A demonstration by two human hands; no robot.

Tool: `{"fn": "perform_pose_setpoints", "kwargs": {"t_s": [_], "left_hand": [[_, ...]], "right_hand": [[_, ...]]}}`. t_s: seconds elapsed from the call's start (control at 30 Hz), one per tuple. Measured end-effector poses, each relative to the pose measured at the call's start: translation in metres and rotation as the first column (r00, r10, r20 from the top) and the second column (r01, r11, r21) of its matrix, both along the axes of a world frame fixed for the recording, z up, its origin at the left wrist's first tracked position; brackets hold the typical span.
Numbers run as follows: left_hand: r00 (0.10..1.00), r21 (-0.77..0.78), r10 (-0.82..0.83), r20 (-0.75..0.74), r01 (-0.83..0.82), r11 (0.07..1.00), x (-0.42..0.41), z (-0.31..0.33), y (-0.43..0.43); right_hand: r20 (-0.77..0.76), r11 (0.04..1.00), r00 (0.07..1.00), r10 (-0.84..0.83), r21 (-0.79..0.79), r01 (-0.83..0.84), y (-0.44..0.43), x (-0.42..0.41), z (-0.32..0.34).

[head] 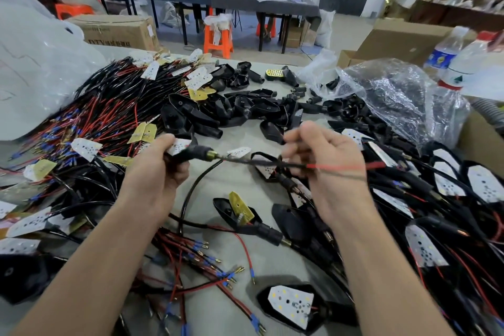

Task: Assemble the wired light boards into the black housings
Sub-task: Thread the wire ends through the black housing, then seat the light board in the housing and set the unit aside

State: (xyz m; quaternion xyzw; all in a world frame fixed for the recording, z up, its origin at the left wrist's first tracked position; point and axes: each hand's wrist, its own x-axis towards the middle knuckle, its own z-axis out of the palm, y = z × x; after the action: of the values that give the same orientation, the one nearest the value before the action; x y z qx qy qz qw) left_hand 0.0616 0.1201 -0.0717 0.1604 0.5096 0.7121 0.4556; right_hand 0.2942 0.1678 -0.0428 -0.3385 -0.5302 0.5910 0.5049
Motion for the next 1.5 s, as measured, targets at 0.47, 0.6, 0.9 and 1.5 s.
{"fn": "perform_pose_setpoints", "kwargs": {"t_s": [0.47, 0.6, 0.9, 1.5], "left_hand": [[0.910, 0.068, -0.347, -0.227, 0.370, 0.927, 0.022, -0.002, -0.006], [0.616, -0.123, -0.475, -0.628, 0.525, 0.842, 0.021, -0.007, -0.011], [0.001, -0.416, -0.457, -0.889, 0.414, 0.810, 0.046, -0.018, 0.000], [0.271, -0.356, -0.381, -0.884, 0.139, 0.924, 0.031, -0.020, 0.011]], "right_hand": [[0.685, 0.815, 0.506, 0.524, -0.232, -0.531, -0.023, 0.031, 0.045], [0.849, 0.961, 0.509, 0.145, 0.001, -0.277, -0.019, 0.070, 0.061], [0.922, 0.925, 0.074, -0.381, 0.380, 0.027, -0.039, 0.121, 0.031], [0.944, 0.815, 0.140, -0.298, 0.328, -0.478, -0.057, 0.013, -0.002]]}}
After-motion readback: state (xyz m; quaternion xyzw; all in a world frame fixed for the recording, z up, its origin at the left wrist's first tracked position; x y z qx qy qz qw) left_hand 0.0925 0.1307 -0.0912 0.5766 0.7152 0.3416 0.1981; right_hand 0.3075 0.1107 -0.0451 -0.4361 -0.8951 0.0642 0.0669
